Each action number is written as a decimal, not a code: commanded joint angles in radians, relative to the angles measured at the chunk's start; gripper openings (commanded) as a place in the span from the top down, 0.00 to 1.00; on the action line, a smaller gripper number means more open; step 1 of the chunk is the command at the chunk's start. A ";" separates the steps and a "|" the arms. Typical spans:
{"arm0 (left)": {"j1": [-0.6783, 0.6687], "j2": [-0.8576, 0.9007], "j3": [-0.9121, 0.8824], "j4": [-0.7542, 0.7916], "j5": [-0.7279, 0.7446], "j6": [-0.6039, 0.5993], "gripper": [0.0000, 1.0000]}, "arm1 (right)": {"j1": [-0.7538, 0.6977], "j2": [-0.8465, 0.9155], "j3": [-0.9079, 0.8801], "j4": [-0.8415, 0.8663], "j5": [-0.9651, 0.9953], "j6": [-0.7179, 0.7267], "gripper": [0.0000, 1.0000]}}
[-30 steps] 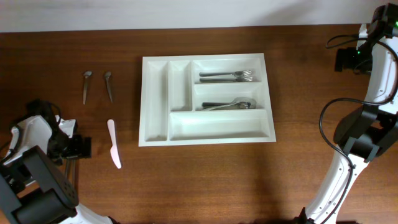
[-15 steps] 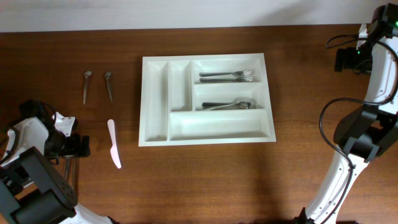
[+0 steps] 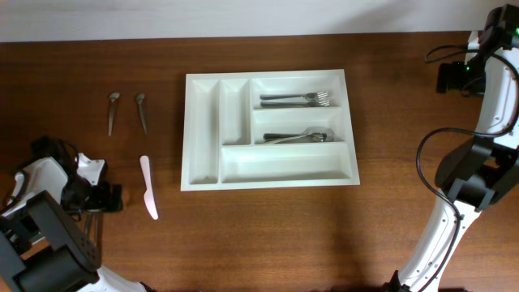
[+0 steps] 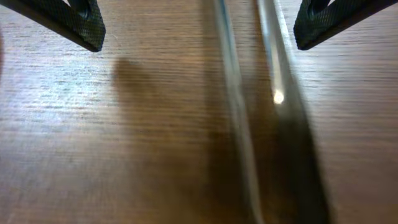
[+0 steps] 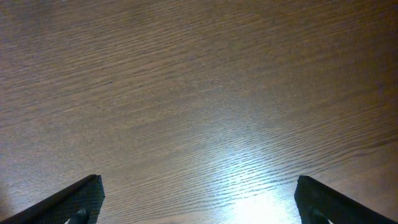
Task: Pack container
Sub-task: 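Close the left gripper on the tongs' closed end, then lift the tongs and carry them right over the tray, then lower the tongs into the bottom long compartment and release, then raise the left gripper and move it back to the left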
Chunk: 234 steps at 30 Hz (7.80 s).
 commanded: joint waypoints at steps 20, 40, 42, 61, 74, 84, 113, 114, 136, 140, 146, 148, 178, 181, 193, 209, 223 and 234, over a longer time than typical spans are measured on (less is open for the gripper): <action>0.005 0.011 -0.032 0.026 -0.069 -0.014 0.01 | -0.005 0.004 -0.004 0.000 -0.002 0.007 0.01; 0.005 0.011 -0.058 0.046 -0.069 -0.029 0.01 | -0.005 0.004 -0.004 0.000 -0.002 0.007 0.01; 0.005 0.011 -0.058 0.046 -0.069 -0.029 0.00 | -0.005 0.004 -0.004 0.000 -0.002 0.007 0.01; 0.005 0.011 -0.058 0.044 -0.050 -0.075 0.01 | -0.005 0.004 -0.004 0.000 -0.002 0.007 0.01; 0.005 0.011 -0.063 0.034 -0.026 -0.081 0.01 | -0.005 0.004 -0.004 0.000 -0.002 0.007 0.01; 0.005 0.011 -0.063 0.034 -0.026 -0.082 0.33 | -0.005 0.004 -0.004 0.000 -0.002 0.007 0.01; -0.008 0.011 0.015 0.074 0.229 -0.083 0.98 | -0.005 0.004 -0.004 0.000 -0.002 0.007 0.02; -0.015 0.011 0.038 0.071 0.256 -0.082 0.98 | -0.005 0.004 -0.004 0.000 -0.002 0.007 0.02; -0.697 0.011 0.542 -0.004 0.307 0.048 0.98 | -0.005 0.004 -0.004 0.000 -0.002 0.007 0.01; -0.856 0.011 0.553 -0.005 0.307 0.120 0.98 | -0.005 0.004 -0.004 0.000 -0.002 0.007 0.01; -1.071 0.011 0.551 -0.010 0.296 0.187 0.98 | -0.005 0.004 -0.004 0.000 -0.002 0.007 0.01; -1.141 0.014 0.545 -0.008 0.291 0.234 0.97 | -0.005 0.004 -0.004 0.000 -0.002 0.007 0.01; -1.254 0.237 0.545 -0.051 0.152 0.302 0.92 | -0.005 0.004 -0.004 0.000 -0.002 0.007 0.01; -1.254 0.242 0.545 -0.050 0.152 0.302 0.92 | -0.005 0.004 -0.004 0.000 -0.002 0.007 0.01; -1.254 0.306 0.545 -0.050 0.141 0.301 0.78 | -0.005 0.004 -0.004 0.000 -0.002 0.007 0.01; -1.254 0.304 0.706 -0.032 0.065 0.279 0.01 | -0.005 0.004 -0.004 0.000 -0.002 0.007 0.01; -1.253 0.227 1.160 -0.191 0.065 0.100 0.01 | -0.005 0.004 -0.004 0.000 -0.002 0.007 0.01; -1.089 0.113 1.192 -0.279 -0.403 -0.454 0.01 | -0.005 0.004 -0.004 0.000 -0.002 0.007 0.01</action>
